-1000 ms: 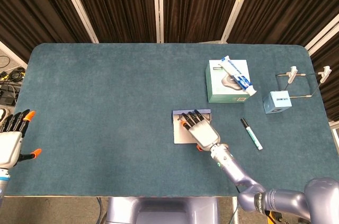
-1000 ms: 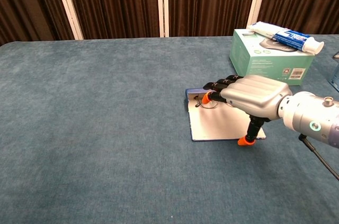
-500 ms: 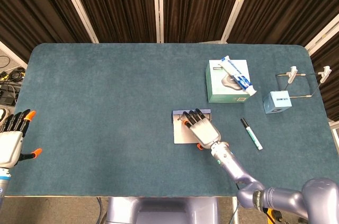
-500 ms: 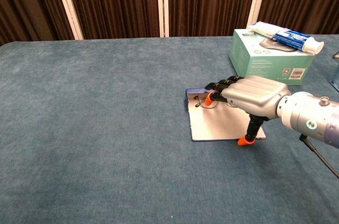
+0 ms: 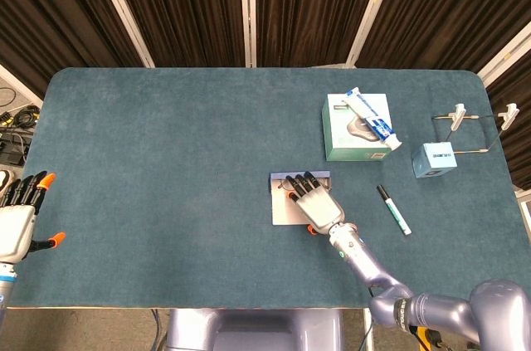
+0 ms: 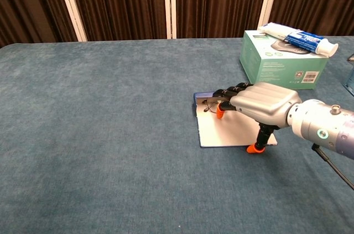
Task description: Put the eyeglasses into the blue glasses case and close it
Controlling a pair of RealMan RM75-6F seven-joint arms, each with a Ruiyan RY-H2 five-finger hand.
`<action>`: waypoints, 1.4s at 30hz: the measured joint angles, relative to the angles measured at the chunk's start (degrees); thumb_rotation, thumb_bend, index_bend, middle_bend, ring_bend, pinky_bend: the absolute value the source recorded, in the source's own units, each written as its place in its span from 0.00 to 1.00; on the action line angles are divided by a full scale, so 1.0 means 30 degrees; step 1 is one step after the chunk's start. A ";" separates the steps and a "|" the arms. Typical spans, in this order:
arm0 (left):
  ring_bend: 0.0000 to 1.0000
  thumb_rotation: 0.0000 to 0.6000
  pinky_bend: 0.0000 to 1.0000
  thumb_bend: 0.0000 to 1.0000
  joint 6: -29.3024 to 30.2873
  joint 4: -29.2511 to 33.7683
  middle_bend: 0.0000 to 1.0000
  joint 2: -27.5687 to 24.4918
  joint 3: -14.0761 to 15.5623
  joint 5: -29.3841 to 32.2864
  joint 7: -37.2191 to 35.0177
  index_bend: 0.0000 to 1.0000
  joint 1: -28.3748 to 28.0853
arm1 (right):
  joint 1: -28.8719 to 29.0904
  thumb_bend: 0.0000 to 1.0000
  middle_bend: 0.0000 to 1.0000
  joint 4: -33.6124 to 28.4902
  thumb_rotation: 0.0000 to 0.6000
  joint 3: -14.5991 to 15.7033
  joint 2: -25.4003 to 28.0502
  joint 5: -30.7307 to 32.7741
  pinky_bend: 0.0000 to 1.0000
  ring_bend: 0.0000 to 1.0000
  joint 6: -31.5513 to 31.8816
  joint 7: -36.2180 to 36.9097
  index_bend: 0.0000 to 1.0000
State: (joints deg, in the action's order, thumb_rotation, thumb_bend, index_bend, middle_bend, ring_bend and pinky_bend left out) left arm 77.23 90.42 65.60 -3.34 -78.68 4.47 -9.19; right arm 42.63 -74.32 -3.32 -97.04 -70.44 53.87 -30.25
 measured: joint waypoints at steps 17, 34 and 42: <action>0.00 1.00 0.00 0.00 0.0057 -0.0017 0.00 -0.0066 -0.0018 -0.0038 -0.0188 0.00 0.0017 | -0.0230 0.43 0.01 -0.0232 1.00 -0.0139 0.0389 -0.0669 0.00 0.00 0.0204 0.0422 0.36; 0.00 1.00 0.00 0.00 0.0052 -0.0017 0.00 -0.0040 -0.0027 0.0000 -0.0111 0.00 0.0008 | -0.0153 0.42 0.03 0.0627 1.00 -0.0753 -0.0057 -0.0794 0.00 0.00 0.0334 0.1007 0.40; 0.00 1.00 0.00 0.00 0.0043 -0.0019 0.00 -0.0013 -0.0021 0.0014 -0.0060 0.00 0.0004 | -0.0304 0.42 0.07 0.1151 1.00 -0.0625 -0.0318 -0.1720 0.00 0.00 0.0853 0.1999 0.56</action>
State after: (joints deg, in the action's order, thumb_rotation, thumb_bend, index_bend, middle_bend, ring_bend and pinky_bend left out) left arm 77.36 90.37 65.56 -3.40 -78.64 4.29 -9.18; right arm 41.71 -70.87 -5.20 -98.00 -75.60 56.43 -24.26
